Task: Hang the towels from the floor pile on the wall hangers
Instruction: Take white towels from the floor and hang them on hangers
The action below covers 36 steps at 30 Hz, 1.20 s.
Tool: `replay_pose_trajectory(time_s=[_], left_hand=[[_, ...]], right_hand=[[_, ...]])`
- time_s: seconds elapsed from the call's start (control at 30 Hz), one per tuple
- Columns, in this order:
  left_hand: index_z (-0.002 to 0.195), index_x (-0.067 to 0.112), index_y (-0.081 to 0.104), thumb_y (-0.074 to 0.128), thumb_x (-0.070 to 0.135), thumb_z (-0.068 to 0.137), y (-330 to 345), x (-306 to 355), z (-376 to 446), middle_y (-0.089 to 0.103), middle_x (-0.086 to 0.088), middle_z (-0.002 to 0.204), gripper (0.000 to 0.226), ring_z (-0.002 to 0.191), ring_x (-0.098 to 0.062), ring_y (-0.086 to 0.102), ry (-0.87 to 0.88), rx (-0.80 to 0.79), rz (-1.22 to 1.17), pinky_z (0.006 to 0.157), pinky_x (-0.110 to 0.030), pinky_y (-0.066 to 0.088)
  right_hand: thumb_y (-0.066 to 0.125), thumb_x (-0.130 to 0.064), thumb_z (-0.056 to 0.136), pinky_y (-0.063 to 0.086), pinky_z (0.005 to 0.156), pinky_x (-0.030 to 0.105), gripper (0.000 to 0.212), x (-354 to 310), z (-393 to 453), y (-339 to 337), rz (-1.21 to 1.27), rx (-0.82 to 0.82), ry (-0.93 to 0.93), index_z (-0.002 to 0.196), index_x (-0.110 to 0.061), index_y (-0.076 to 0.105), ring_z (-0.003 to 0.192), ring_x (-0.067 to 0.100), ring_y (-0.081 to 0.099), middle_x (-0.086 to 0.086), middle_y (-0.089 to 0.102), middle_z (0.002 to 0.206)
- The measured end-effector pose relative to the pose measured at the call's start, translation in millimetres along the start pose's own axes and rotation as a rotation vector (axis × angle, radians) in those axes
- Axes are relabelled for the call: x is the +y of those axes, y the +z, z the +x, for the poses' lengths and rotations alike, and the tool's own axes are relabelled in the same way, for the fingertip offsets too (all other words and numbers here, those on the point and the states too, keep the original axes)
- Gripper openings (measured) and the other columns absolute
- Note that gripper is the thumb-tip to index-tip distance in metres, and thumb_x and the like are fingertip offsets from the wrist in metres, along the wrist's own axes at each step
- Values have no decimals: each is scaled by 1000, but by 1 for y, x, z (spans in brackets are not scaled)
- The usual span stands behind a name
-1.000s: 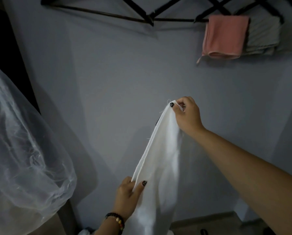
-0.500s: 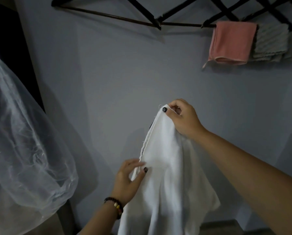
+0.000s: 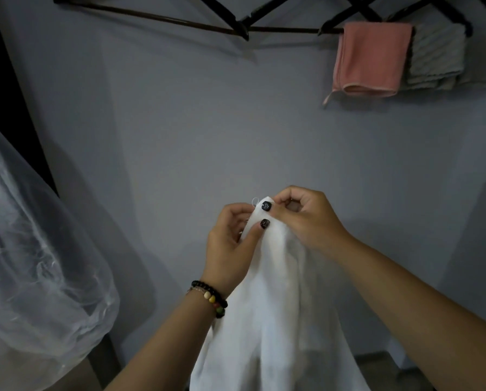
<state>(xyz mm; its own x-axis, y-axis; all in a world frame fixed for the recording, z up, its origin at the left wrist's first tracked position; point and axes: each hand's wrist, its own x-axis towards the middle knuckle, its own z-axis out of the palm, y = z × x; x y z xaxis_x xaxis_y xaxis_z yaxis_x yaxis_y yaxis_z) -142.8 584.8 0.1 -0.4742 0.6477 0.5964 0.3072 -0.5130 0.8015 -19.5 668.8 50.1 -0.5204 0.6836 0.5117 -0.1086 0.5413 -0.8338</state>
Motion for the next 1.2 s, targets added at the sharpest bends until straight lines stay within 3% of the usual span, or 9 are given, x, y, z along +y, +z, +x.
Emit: replay_pose_trajectory(time_s=[0.13, 0.23, 0.4, 0.47, 0.6, 0.73, 0.83, 1.03, 1.2], left_hand=[[87, 20, 63, 73, 11, 84, 10, -2, -7, 68, 9, 80, 14, 75, -9, 65, -33, -7, 61, 69, -24, 51], [78, 22, 61, 73, 14, 84, 15, -3, -15, 66, 14, 71, 15, 65, -5, 60, 1, 18, 109, 61, -20, 48], [83, 14, 64, 66, 5, 88, 18, -1, -23, 66, 0, 72, 11, 67, -14, 59, -143, 9, -110, 61, -23, 50], [84, 11, 64, 60, 4, 91, 17, 1, -21, 64, -5, 73, 11, 67, -16, 55, -259, -17, -189, 61, -27, 48], [89, 11, 70, 61, 10, 92, 17, 4, -19, 72, 0, 86, 9, 76, -13, 64, -321, -172, -121, 70, -26, 52], [84, 12, 70, 59, 10, 94, 16, 2, -17, 69, -1, 79, 15, 73, -12, 61, -272, -234, -14, 68, -23, 50], [88, 7, 67, 53, 5, 96, 18, -7, -12, 65, -4, 75, 16, 67, -14, 57, -316, -232, -59, 63, -23, 49], [95, 1, 60, 41, -1, 97, 16, -20, 5, 62, -4, 75, 19, 67, -14, 58, -427, -274, -252, 66, -25, 52], [93, 4, 60, 39, 2, 99, 24, -15, 26, 60, -4, 77, 22, 70, -13, 58, -416, -308, -313, 69, -24, 54]], right_hand=[[75, -11, 81, 36, 51, 7, 12, 5, -16, -6, 12, 44, 38, 73, -8, 66, 46, -3, 46, -16, 53, 50], [76, -11, 79, 34, 54, 8, 7, 10, -29, -9, -31, 92, 31, 77, -7, 70, 50, -2, 44, -7, 51, 68], [75, -29, 74, 51, 68, 30, 24, 39, -62, -10, 30, 42, 111, 91, -26, 58, 78, 14, 63, -4, 64, 86], [74, -33, 73, 48, 60, 26, 24, 49, -76, -7, -79, 64, 114, 86, -27, 54, 69, 8, 57, -8, 61, 79], [77, -13, 77, 36, 51, 10, 32, 57, -93, 2, -294, 269, -82, 69, -20, 48, 57, 6, 47, -10, 50, 64], [71, -8, 81, 44, 50, 19, 22, 69, -108, 20, -451, 411, -314, 77, -17, 52, 60, 10, 49, -10, 49, 78], [62, -18, 86, 49, 53, 30, 7, 73, -125, 34, -471, 371, -281, 90, -16, 57, 69, 11, 54, -4, 52, 91], [48, -24, 93, 50, 68, 23, 29, 88, -144, 52, -568, 261, -249, 118, -14, 59, 90, 14, 57, -2, 53, 103], [40, -40, 95, 48, 81, 26, 30, 106, -148, 53, -144, 277, 53, 97, -22, 64, 90, 5, 59, -8, 62, 96]])
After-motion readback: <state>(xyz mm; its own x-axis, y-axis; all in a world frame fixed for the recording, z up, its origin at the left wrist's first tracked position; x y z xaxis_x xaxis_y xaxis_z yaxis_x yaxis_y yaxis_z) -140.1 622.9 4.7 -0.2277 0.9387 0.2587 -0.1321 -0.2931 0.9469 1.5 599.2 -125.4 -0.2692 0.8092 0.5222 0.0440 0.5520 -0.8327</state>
